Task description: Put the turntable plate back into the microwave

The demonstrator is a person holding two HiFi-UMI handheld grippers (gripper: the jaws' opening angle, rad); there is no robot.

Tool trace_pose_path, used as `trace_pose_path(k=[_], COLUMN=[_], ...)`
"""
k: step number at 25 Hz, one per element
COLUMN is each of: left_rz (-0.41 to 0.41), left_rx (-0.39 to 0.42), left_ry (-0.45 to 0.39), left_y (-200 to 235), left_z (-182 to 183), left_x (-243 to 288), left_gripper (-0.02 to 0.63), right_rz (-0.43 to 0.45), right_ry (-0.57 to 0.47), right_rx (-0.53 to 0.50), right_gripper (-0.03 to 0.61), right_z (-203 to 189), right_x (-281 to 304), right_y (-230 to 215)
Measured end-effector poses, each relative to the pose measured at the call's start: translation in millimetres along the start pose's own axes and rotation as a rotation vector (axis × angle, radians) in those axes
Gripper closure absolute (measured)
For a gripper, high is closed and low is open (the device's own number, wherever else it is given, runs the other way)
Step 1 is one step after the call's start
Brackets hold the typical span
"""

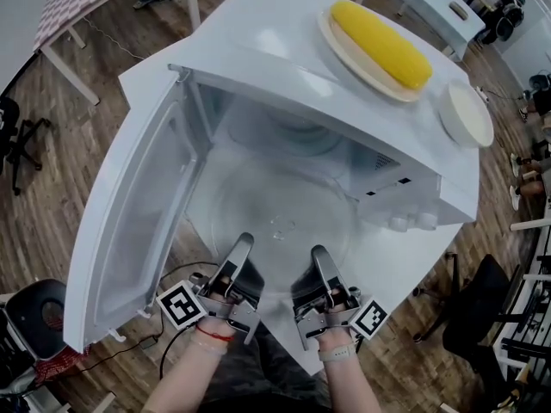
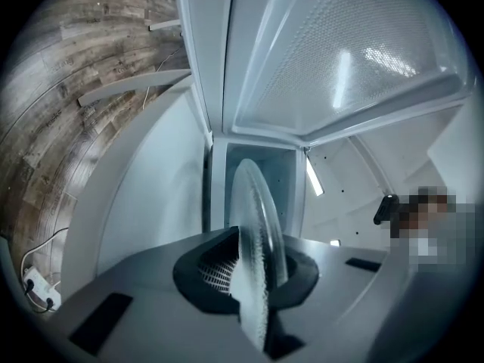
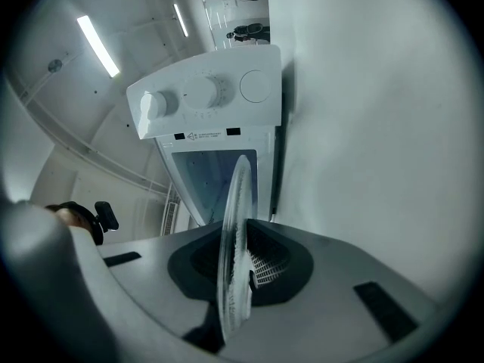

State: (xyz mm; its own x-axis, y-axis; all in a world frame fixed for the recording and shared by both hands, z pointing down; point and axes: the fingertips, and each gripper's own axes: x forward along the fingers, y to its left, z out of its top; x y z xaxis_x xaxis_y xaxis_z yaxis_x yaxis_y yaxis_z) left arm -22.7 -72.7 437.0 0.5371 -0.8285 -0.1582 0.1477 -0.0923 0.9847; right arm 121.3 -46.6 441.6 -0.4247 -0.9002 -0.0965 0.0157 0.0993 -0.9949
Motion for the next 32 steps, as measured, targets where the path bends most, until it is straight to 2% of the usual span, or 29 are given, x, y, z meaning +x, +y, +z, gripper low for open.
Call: trace_pose_path(k=[4, 18, 32], left_rz=[0.008, 0.028, 0.037], left_rx=[-0.013, -0.014, -0.028], left_ry=[-0.009, -0.024, -0.030], left_y=[2, 7, 12], left_z=[2, 18, 22], left_x=[6, 18, 30], left_gripper=[0.581, 0.581, 0.581], right_rz=[-0.025, -0.026, -0.067], right_ry=[0.001, -0.008, -0.022], right_rx=[0.015, 0.038, 0.022], right_gripper=[0.537, 0.537, 0.537], right_z=[5, 8, 17], right_x=[6, 27, 37], right_y=[-2, -8, -11])
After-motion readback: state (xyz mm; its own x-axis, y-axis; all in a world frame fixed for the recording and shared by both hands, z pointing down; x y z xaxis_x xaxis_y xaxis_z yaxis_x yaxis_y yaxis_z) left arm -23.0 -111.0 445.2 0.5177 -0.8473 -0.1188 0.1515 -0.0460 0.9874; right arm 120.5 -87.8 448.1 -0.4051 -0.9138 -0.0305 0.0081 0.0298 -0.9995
